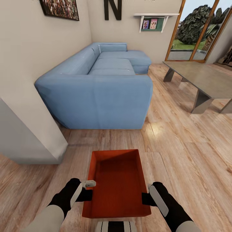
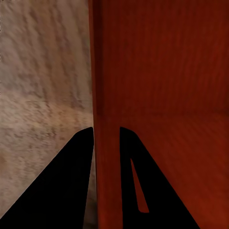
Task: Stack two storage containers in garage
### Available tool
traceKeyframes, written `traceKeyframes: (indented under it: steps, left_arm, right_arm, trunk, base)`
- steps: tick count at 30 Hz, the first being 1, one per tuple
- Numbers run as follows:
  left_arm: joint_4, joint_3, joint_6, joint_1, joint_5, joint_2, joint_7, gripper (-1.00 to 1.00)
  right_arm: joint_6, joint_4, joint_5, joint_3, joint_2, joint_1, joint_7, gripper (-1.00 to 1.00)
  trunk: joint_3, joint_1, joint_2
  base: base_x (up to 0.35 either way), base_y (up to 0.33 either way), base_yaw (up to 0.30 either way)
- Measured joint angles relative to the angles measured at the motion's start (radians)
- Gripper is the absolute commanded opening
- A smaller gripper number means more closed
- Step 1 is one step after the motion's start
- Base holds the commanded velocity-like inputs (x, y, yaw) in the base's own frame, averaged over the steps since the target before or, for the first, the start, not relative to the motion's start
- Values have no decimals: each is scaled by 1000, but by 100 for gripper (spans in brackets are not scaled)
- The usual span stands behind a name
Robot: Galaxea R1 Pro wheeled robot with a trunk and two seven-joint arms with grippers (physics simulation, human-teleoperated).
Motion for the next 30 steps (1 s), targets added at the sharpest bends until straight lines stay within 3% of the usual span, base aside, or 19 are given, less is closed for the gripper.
traceKeyframes:
  steps: [30]
  left_arm:
    - [0,0,0,0,-2,0,0,-100]
  right_arm:
    - [-1,1,-2,0,1,0,-2,-100]
  trunk:
    - [139,-115,210]
  base:
    - [0,0,0]
